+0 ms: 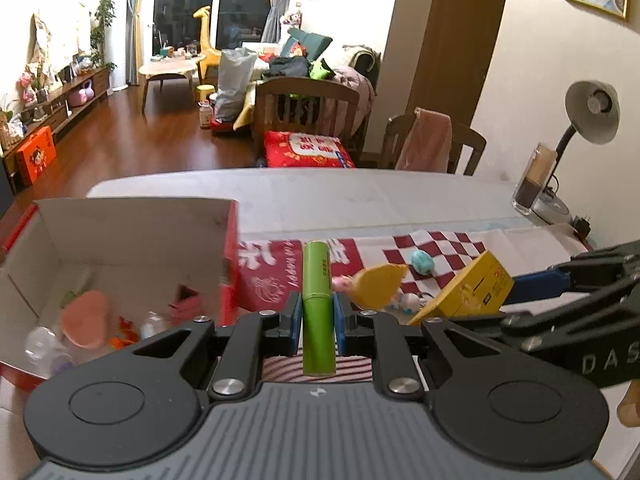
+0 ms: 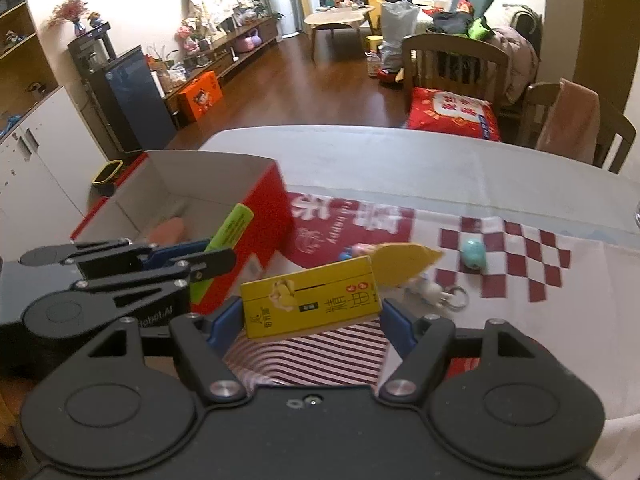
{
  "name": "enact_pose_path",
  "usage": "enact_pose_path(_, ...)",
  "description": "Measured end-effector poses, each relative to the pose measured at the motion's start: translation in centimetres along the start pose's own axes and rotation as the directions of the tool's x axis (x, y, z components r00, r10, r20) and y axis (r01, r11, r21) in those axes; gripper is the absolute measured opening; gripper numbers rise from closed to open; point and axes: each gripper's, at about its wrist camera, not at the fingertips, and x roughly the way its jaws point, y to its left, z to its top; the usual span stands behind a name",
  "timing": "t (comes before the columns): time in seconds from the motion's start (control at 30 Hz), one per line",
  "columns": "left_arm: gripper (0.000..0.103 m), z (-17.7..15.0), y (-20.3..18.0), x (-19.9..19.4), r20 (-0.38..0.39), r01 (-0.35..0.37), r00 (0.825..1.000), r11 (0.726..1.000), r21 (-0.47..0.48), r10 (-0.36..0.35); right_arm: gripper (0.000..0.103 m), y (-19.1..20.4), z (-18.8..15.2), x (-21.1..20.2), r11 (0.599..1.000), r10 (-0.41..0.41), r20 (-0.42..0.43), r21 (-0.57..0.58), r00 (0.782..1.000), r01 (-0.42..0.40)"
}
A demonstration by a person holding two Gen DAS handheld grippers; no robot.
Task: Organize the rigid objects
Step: 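Carry marker and yellow box into the shoebox and open both tools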
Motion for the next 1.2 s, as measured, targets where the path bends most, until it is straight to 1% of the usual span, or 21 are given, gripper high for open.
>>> enact_pose_path(0.17, 0.016, 0.5, 3.1, -1.3, 0.028, -0.021, 0.999, 1.0, 0.023, 0.021, 0.073, 2.8, 1.0, 0.8, 1.0, 0.001, 0.014, -0.01, 1.0, -0.001)
enact_pose_path(0.43, 0.016, 1.5, 8.9, -2.5, 0.032, -0.051, 0.998, 0.998, 0.032, 0.05, 0.074, 7.4, 2.7, 3.2, 0.999, 0.011, 0.017, -0.051, 1.0, -0.01)
enact_pose_path(0.63, 0.016, 2.3, 13.2, -2.4, 0.019, -0.082, 0.997, 0.995, 0.05, 0.081, 0.074, 10.6, 3.8, 5.8, 0.994, -0.003, 0.005, -0.108, 1.0, 0.004)
enact_pose_path(0.87, 0.016, 3.2, 17.5, -0.9, 0.0, -0.115, 0.993, 0.991, 0.072, 0.115, 0.074, 13.3, 4.8, 9.1, 0.988, -0.024, -0.03, -0.154, 0.999, 0.019)
enact_pose_path(1.07, 0.016, 3.7, 20.8, 1.9, -0.059, -0.121, 0.991, 0.991, 0.052, 0.124, 0.074, 15.2, 5.5, 12.8, 0.98, -0.039, -0.071, -0.197, 0.997, 0.025)
enact_pose_path(1.2, 0.016, 3.9, 22.1, 3.7, -0.097, -0.116, 0.988, 0.991, 0.072, 0.122, 0.074, 16.1, 5.8, 15.3, 0.976, -0.052, -0.101, -0.215, 0.994, 0.029)
